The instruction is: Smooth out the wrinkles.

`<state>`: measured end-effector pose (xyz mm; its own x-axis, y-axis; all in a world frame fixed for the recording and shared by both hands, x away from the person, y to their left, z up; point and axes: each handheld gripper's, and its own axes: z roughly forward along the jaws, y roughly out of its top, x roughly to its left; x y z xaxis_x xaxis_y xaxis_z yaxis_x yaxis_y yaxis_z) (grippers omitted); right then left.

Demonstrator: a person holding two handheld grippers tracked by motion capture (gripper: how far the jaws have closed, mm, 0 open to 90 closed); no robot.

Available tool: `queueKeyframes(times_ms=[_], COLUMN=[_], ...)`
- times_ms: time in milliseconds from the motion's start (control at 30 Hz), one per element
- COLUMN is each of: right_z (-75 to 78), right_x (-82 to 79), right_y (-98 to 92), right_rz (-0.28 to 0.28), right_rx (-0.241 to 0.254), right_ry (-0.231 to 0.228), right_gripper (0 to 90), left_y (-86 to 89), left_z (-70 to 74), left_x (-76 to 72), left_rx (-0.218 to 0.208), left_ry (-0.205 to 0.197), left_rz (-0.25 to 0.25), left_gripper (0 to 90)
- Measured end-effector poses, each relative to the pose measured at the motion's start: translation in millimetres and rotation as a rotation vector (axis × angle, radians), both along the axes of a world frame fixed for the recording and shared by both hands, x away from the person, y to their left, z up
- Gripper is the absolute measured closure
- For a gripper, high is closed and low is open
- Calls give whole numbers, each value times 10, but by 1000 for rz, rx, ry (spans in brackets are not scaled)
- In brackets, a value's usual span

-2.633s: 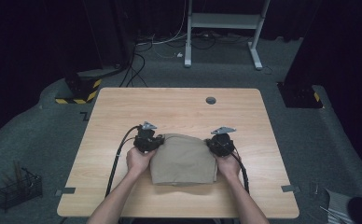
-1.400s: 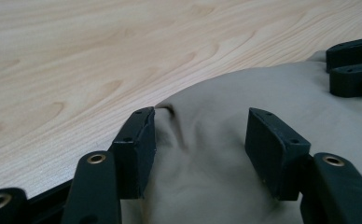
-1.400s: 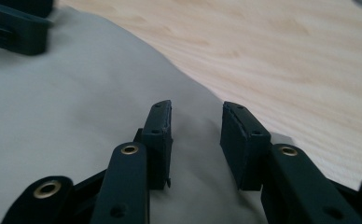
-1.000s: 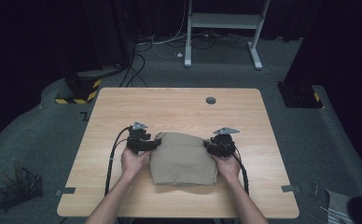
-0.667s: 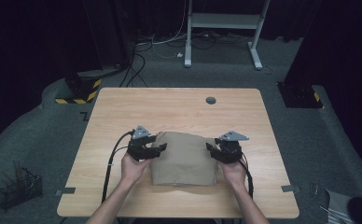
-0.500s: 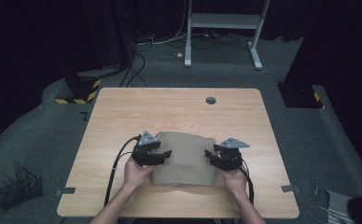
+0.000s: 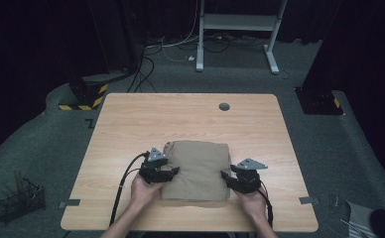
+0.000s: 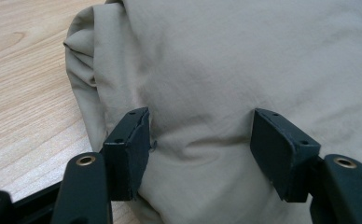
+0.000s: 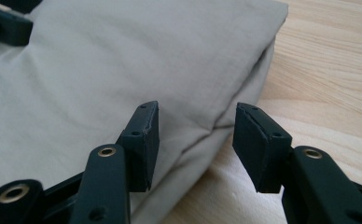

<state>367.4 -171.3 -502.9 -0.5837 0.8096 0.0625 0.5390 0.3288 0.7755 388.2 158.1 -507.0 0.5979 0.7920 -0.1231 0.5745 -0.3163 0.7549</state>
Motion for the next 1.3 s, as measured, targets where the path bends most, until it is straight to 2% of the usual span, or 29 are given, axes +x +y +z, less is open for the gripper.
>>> queueKeyframes(times_ms=[133,300,500,567,733,833,967,1000,1067,1167,1300], right_z=[-64,-86,-106,-104,-98,-100,-96,-96,-93,-69,-7], right_x=[45,182,398,468,594,664,717,724,728,708,675], right_y=[-3,21,32,55,104,119,123,119,110,91,46], right_rz=[-11,-28,-53,-57,-59,-68,-72,-70,-67,-73,-69], right_rx=[0,-2,9,5,-9,-5,-3,-3,0,8,21], right_ry=[14,17,21,22,24,28,41,40,38,38,14], right_gripper=[502,504,504,504,502,500,493,493,490,489,489], left_y=[-24,-34,-18,-5,2,11,30,30,40,58,122], left_z=[-33,-40,-102,-110,-96,-105,-91,-86,-63,-16,63], left_x=[38,135,266,299,422,485,524,526,529,515,484], left_rx=[-8,-10,-52,-47,-27,-34,-34,-46,-39,-59,-64], left_ry=[-3,-2,-11,-23,-18,-15,-11,-5,-5,-5,-23], left_rz=[8,28,73,83,94,98,92,96,97,108,121], left_gripper=[378,371,356,355,349,348,347,345,339,319,309])
